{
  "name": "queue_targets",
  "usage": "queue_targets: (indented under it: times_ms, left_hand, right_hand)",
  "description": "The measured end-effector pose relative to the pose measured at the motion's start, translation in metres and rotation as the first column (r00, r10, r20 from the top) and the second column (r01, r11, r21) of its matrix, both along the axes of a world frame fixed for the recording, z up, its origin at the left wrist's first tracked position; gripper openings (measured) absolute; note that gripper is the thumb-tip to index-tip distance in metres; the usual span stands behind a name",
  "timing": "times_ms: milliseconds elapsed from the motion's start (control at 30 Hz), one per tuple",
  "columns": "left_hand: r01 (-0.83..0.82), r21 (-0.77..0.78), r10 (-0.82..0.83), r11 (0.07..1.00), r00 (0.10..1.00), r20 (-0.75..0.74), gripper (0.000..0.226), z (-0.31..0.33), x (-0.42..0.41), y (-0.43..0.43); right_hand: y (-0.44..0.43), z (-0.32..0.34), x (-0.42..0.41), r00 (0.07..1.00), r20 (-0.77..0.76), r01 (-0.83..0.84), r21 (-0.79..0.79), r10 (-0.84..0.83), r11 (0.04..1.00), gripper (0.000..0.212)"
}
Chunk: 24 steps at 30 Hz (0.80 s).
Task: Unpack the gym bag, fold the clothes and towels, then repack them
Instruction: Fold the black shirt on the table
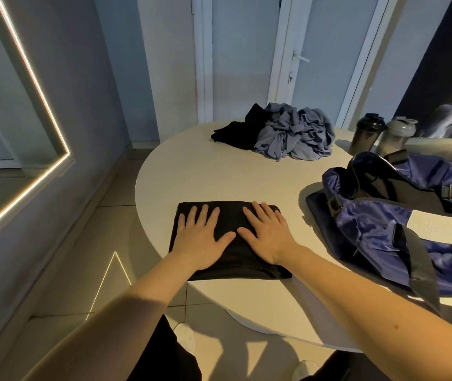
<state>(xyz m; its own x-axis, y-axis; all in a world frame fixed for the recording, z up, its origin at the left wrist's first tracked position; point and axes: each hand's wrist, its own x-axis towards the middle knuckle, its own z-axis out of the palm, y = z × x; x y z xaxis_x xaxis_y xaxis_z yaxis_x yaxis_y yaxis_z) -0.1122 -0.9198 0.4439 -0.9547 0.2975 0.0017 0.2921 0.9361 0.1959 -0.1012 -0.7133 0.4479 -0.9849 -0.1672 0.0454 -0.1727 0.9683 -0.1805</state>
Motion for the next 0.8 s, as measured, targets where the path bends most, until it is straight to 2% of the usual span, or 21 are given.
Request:
queue_targets:
  times_ms: [233,433,533,633,667,733,800]
  left_hand:
    - [0.042,-0.115,-0.04,0.992,0.999,0.017,0.086,-0.001,-0.009,-0.003]
    - [0.198,-0.166,-0.185,0.966,0.979,0.088,0.081,0.015,-0.035,-0.008]
    - [0.224,-0.195,-0.231,0.955,0.973,-0.01,0.07,0.031,-0.028,0.003]
    - [0.293,-0.083,-0.3,0.952,0.949,-0.092,0.063,0.037,0.0,0.024]
    - [0.316,-0.053,-0.319,0.947,0.945,-0.068,0.063,0.035,0.01,0.031]
    - [0.342,-0.069,-0.343,0.937,0.939,0.003,0.069,0.027,0.028,0.04]
    - [0.351,-0.133,-0.352,0.927,0.936,0.013,0.074,0.017,0.035,0.042]
  right_hand:
    - [0.0,-0.008,-0.002,0.999,0.017,0.041,0.009,-0.042,0.999,0.074]
    - [-0.015,-0.006,0.028,0.973,0.035,0.228,-0.016,-0.227,0.974,0.07]
    - [-0.011,0.005,0.058,0.967,0.093,0.228,0.08,-0.235,0.97,0.072]
    - [-0.002,0.018,0.077,0.974,0.024,0.22,0.161,-0.226,0.962,0.07]
    - [0.002,0.021,0.078,0.975,-0.036,0.221,0.156,-0.218,0.963,0.067]
    - [0.013,0.023,0.076,0.974,-0.135,0.185,0.029,-0.179,0.982,0.057]
    - [0.024,0.021,0.07,0.985,-0.155,0.057,-0.109,-0.073,0.992,0.056]
